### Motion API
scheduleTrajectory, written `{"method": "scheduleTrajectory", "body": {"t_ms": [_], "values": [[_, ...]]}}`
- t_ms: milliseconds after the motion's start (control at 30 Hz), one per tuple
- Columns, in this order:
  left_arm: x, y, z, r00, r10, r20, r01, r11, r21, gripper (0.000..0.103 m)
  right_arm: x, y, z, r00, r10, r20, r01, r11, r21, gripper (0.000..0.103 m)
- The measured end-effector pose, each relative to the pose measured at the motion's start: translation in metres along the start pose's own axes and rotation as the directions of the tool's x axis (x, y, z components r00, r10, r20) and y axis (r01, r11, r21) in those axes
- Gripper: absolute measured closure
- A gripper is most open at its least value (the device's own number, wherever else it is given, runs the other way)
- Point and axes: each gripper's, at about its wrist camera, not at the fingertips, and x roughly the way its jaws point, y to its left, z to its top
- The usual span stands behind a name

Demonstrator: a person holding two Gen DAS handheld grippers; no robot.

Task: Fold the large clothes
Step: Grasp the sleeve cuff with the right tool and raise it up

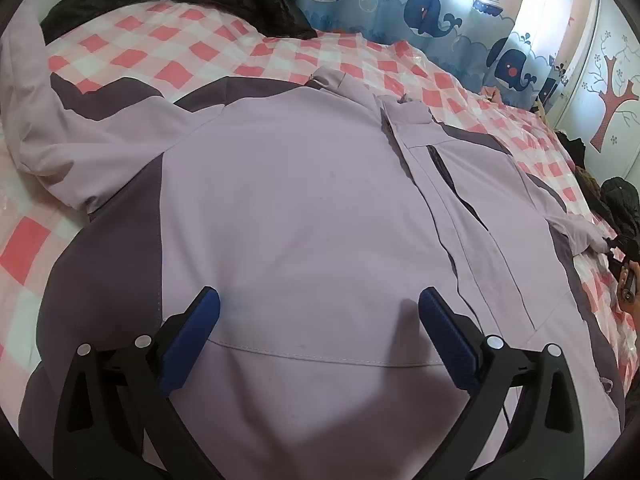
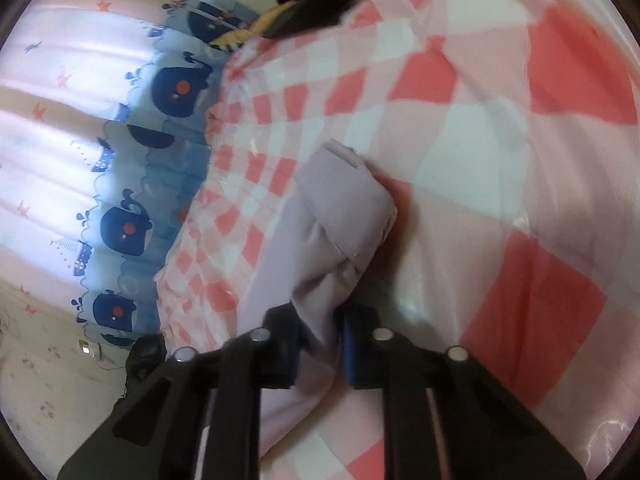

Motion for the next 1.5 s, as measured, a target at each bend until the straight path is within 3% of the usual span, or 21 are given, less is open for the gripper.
{"method": "scheduleTrajectory", "body": {"t_ms": [200, 400, 567, 767, 933, 1233, 1500], "values": [[-0.003, -0.001, 0.002, 1.000, 0.013, 0.005, -0.013, 1.000, 0.003, 0.008, -0.039, 0.037, -0.002, 0.987, 0.124, 0.106, -0.120, 0.992, -0.045, 0.089], [-0.012, -0.009, 0.009, 0.998, 0.061, 0.019, -0.061, 0.997, 0.045, 0.008, -0.073, 0.107, -0.017, 0.949, 0.261, 0.176, -0.238, 0.961, -0.140, 0.089], [-0.020, -0.012, 0.010, 0.995, 0.083, 0.054, -0.087, 0.994, 0.071, 0.008, -0.092, 0.155, -0.057, 0.913, 0.355, 0.201, -0.316, 0.927, -0.201, 0.089], [-0.024, -0.008, 0.008, 0.995, 0.095, 0.042, -0.098, 0.992, 0.077, 0.008, -0.088, 0.207, -0.092, 0.925, 0.350, 0.150, -0.295, 0.908, -0.296, 0.089], [-0.030, -0.011, 0.008, 0.994, 0.092, 0.057, -0.097, 0.991, 0.093, 0.008, -0.092, 0.215, -0.104, 0.926, 0.345, 0.152, -0.286, 0.907, -0.309, 0.089], [-0.037, -0.017, 0.006, 0.992, 0.098, 0.080, -0.108, 0.987, 0.123, 0.008, -0.095, 0.210, -0.109, 0.912, 0.382, 0.148, -0.337, 0.905, -0.261, 0.089], [-0.045, -0.022, 0.005, 0.993, 0.080, 0.092, -0.093, 0.986, 0.141, 0.008, -0.094, 0.246, -0.133, 0.892, 0.443, 0.087, -0.401, 0.866, -0.297, 0.089]]}}
